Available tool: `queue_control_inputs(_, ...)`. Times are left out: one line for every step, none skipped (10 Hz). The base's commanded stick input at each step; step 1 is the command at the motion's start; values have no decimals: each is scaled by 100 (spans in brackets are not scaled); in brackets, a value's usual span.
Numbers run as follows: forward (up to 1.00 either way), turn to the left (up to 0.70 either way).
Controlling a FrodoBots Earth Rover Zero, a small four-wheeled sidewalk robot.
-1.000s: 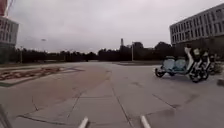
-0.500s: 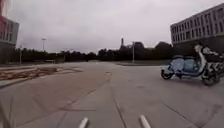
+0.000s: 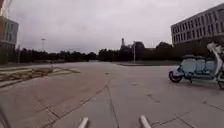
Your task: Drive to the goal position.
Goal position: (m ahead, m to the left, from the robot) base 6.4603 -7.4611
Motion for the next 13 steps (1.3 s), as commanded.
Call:
queue_control_inputs(100,2)
queue_control_inputs(100,2)
queue_control_inputs(100,2)
queue_control_inputs(100,-12)
queue_control_inputs(100,-7)
queue_control_inputs(100,-33)
queue_control_inputs(100,-27)
queue_control_inputs(100,-7)
queue_control_inputs(100,-31)
queue_control_inputs(100,-17)
queue_control_inputs(100,-4)
queue_control_inputs(100,-31)
queue_control_inputs(100,-31)
